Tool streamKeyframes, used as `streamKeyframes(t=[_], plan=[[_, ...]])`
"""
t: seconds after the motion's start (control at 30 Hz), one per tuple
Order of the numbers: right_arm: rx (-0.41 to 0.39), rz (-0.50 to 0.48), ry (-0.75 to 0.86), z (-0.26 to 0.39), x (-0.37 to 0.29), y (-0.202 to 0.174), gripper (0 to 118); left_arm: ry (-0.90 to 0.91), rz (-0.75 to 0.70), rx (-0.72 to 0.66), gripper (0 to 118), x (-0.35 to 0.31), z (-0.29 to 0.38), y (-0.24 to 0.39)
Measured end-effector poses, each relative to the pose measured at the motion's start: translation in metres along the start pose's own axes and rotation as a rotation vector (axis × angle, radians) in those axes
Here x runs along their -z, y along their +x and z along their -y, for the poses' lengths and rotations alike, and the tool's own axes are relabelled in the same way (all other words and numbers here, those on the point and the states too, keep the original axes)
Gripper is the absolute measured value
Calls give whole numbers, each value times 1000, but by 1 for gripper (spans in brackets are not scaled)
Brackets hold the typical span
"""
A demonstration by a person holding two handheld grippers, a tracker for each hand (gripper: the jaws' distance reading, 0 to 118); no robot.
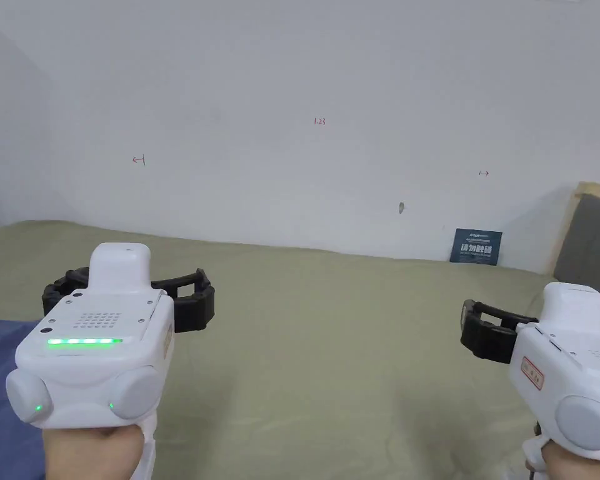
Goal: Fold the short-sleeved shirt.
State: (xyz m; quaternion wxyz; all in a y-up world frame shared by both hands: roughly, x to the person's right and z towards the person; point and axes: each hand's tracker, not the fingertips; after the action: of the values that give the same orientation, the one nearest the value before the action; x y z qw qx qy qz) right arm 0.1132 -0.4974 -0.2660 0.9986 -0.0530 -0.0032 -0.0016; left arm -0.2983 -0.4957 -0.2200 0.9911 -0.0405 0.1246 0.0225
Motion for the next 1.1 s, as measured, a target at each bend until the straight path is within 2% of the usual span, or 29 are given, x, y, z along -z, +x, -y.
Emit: streamKeyframes(t=[0.33, 0.47, 0.63, 0.9, 0.93, 0.97, 1.0, 1.03, 1.07, 1.1], plan=[[30, -10, 3, -2, 0, -5, 117, -16, 21, 36, 118, 0, -3, 0], [12, -26, 1, -3, 0, -7, 117, -20, 15, 37, 118, 0, -6, 1], [-50, -35, 3, -5, -2, -12, 117, -21, 12, 23, 118, 0, -10, 1], [-49, -53, -8, -5, -9, -16, 116, -59, 45, -20, 118, -1, -9, 3], [-57, -48, -13, -4, -9, -17, 109, -64, 31, -11, 118, -1, -7, 5], [-65, -48, -14, -4, -10, -17, 94, -66, 19, 4, 118, -1, -6, 6], [-87, -54, -9, -2, -12, -18, 59, -75, 13, 34, 116, -1, -4, 8], [-109, -47, 0, -1, -14, -20, 0, -93, 23, 67, 106, -2, -2, 11], [-134, -35, 2, -1, -15, -21, 0, -92, 40, 85, 71, -4, 0, 14], [-145, -26, -33, 4, -13, -23, 0, -85, 49, 109, 0, -6, 3, 16]])
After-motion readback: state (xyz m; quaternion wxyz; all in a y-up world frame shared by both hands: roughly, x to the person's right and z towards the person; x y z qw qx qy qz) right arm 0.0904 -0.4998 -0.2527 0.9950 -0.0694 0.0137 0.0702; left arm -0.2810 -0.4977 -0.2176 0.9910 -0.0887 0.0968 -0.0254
